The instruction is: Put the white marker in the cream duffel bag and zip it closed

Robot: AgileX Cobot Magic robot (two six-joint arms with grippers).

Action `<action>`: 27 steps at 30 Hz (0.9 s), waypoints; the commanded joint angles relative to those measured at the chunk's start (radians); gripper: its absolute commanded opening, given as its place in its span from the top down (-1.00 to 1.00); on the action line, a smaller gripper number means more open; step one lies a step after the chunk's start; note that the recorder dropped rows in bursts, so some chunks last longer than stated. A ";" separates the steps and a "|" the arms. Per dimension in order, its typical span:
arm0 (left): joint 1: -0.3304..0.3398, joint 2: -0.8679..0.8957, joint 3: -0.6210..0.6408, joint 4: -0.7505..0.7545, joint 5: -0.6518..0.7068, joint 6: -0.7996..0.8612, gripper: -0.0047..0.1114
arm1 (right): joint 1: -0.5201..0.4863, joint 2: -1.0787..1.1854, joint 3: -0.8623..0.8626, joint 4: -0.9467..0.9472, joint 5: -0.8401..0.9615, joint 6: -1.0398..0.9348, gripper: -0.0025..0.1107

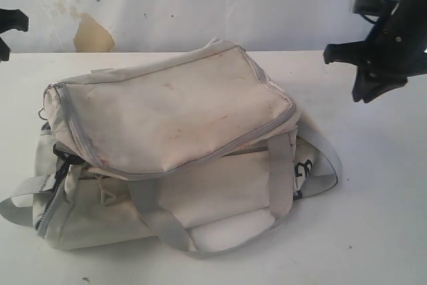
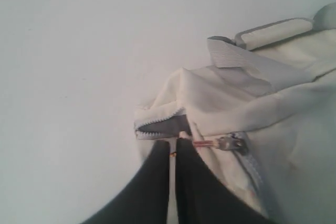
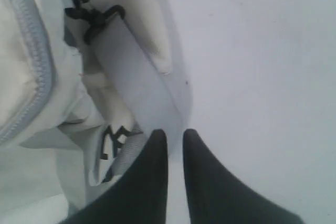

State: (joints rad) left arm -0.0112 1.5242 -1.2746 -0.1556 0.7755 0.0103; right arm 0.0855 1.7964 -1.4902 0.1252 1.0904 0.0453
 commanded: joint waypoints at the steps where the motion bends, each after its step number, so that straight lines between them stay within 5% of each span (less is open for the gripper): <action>1: 0.056 0.001 -0.008 0.021 0.021 -0.018 0.92 | -0.053 -0.012 -0.006 -0.020 0.001 -0.117 0.85; 13: 0.104 -0.001 -0.006 0.156 0.100 -0.010 0.92 | -0.091 -0.008 0.036 -0.062 -0.084 -0.122 0.96; 20: 0.034 -0.001 -0.006 0.156 0.146 -0.026 0.92 | -0.097 -0.035 0.036 -0.073 -0.069 -0.122 0.96; 27: 0.038 -0.013 -0.002 0.156 0.152 -0.038 0.92 | -0.097 -0.106 0.036 -0.077 -0.070 -0.122 0.96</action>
State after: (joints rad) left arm 0.0285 1.5279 -1.2746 0.0000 0.9254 -0.0193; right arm -0.0063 1.7237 -1.4565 0.0624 1.0166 -0.0672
